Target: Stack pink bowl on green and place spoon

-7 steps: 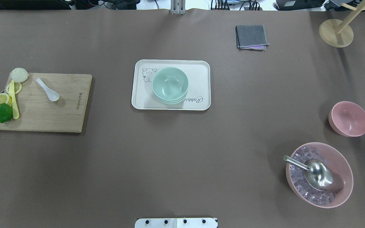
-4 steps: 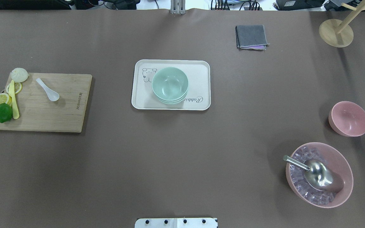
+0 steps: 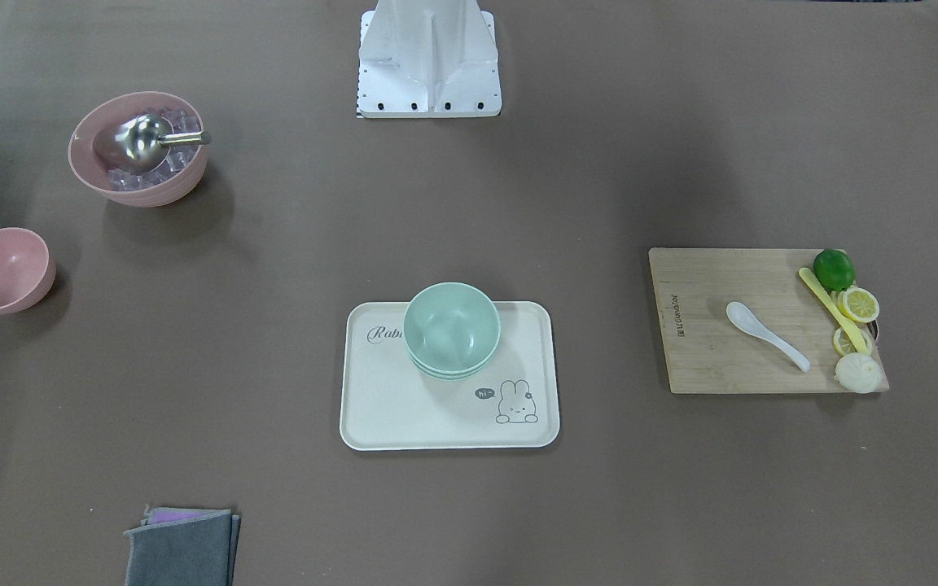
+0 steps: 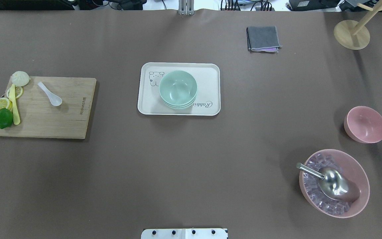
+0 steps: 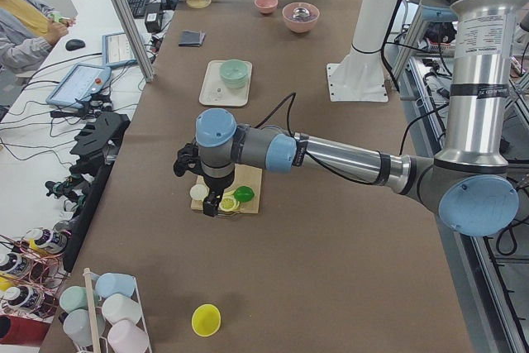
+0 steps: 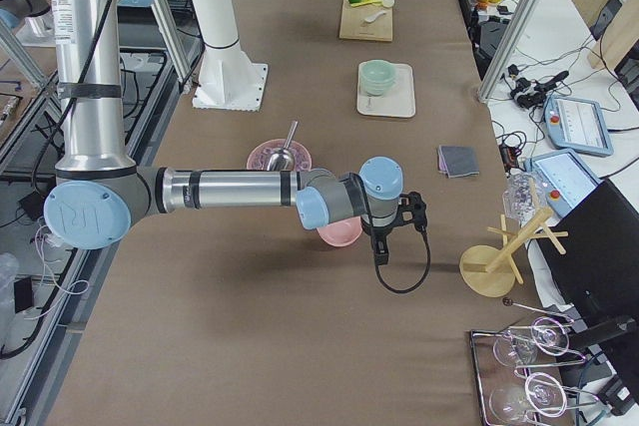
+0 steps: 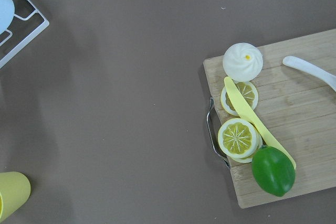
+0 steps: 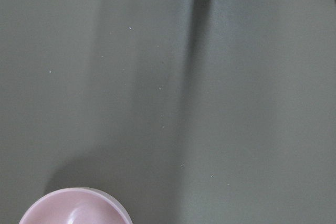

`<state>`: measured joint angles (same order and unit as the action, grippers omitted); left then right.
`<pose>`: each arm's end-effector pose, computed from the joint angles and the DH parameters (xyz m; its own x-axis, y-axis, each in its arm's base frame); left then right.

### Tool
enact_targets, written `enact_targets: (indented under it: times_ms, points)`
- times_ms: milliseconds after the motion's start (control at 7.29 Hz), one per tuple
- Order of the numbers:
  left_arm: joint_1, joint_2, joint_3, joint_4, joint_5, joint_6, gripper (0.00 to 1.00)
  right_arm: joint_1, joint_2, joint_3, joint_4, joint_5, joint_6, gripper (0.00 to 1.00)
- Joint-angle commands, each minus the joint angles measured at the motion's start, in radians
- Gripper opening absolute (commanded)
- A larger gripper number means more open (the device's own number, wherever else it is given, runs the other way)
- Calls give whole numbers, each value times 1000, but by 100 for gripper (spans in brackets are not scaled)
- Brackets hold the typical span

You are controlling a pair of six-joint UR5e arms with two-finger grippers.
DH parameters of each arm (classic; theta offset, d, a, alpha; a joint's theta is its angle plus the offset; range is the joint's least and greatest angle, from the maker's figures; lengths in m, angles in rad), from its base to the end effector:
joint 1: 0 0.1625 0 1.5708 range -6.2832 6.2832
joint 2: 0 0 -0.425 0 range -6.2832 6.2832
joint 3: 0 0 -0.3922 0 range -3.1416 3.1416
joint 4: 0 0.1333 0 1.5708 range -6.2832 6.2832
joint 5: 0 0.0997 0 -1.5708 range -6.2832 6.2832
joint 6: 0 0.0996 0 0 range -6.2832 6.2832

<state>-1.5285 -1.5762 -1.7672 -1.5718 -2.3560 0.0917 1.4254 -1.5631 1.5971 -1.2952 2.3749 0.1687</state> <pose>-0.0418 -0.5006 0.5578 0.6939 0.2611 -0.6711 -0.1054 0.9587 0.2640 -0.0132 -0.5148 0.6096 0.6685 -0.1549 0.7274 0.0261 0.9824 0.1852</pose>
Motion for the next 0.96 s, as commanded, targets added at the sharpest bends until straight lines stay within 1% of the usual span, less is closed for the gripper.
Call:
enact_targets:
  times_ms: [0, 137, 275, 412, 549, 686, 824]
  points:
    - [1, 2, 2, -2, -5, 5, 98, -11, 5, 3, 1, 1, 0, 100]
    - [1, 11, 12, 4, -3, 5, 98, -28, 3, 3, 1, 3, 5, 100]
    - [1, 12, 31, -2, -5, 3, 98, -70, 5, 4, 1, 3, 47, 100]
    - [1, 12, 25, -4, -5, 2, 98, -101, 0, 4, -1, 23, 72, 100]
    - [1, 9, 26, -4, -5, 3, 98, -118, -9, 4, 2, 61, 71, 100]
    - [1, 7, 28, -4, -3, 2, 98, -147, -18, -3, 2, 53, 69, 99]
    - [1, 5, 28, -4, -3, 2, 98, -175, -23, -3, 2, 46, 68, 94]
